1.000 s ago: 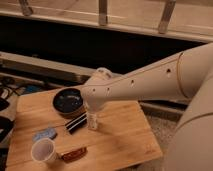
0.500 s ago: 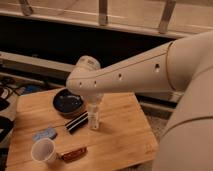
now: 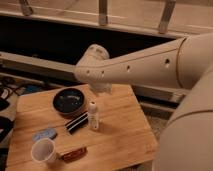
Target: Knock the bottle over
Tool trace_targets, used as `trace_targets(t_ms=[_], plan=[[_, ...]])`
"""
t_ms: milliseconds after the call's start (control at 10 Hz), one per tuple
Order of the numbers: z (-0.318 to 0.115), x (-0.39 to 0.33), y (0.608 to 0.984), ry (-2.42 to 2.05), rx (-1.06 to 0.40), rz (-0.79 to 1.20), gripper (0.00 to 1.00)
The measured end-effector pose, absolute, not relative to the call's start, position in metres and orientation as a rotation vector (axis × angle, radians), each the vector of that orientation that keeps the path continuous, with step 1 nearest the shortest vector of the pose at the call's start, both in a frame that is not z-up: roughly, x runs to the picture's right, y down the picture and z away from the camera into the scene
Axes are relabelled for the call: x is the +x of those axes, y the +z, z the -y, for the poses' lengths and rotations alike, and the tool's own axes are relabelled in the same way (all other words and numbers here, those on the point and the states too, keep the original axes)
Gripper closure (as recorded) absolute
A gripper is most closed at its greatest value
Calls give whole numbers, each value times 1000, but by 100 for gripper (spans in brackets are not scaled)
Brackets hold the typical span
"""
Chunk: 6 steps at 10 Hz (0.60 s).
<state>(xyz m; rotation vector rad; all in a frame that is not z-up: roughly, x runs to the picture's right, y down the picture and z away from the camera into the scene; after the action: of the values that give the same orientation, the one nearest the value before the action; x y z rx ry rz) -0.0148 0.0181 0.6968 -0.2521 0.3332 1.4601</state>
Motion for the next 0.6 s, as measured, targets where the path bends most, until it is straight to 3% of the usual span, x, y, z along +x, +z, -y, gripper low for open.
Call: trace_targets(t_ms=[300, 600], plan=[[-31, -37, 736, 1519, -461, -172, 20], [-44, -55, 765, 1546, -571, -106, 20]])
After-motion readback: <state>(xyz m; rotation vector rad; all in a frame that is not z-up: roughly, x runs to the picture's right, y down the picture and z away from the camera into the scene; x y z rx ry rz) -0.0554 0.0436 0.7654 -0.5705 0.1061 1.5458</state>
